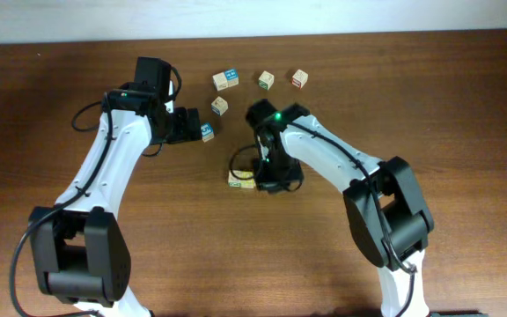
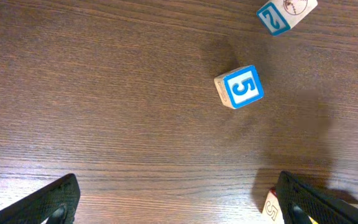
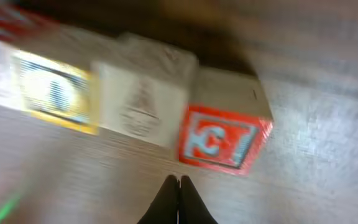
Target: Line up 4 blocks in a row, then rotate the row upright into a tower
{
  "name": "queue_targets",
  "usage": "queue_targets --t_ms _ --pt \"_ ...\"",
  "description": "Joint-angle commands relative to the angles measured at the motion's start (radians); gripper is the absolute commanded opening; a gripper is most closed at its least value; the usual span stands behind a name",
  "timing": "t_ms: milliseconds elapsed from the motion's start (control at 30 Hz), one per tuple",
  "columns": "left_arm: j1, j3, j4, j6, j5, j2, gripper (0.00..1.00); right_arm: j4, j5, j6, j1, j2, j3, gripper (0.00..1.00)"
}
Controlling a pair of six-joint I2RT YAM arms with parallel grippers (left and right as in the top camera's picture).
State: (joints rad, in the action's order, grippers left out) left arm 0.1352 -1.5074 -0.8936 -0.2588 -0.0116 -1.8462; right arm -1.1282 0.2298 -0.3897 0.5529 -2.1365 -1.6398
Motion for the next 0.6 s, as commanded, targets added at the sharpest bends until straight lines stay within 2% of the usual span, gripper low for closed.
queue_targets --t_ms 0,133,267,567 --pt "0.000 -0.012 0.002 -0.006 0.004 -0.011 0.99 0.016 -0.082 -0.002 -0.014 0.064 -0.113 0.04" --pt "0.000 -0.012 0.002 -0.006 0.004 -0.011 0.99 0.195 -0.147 -0.067 -0.023 0.001 -0.111 0.05" --pt "0.000 -0.012 0.002 -0.006 0.004 -0.011 0.99 0.190 -0.154 -0.098 -0.022 -0.074 -0.111 0.04" --pt "0.000 -0.012 0.002 -0.006 0.004 -0.011 0.99 0.154 -0.151 -0.125 0.016 -0.079 -0.100 0.04"
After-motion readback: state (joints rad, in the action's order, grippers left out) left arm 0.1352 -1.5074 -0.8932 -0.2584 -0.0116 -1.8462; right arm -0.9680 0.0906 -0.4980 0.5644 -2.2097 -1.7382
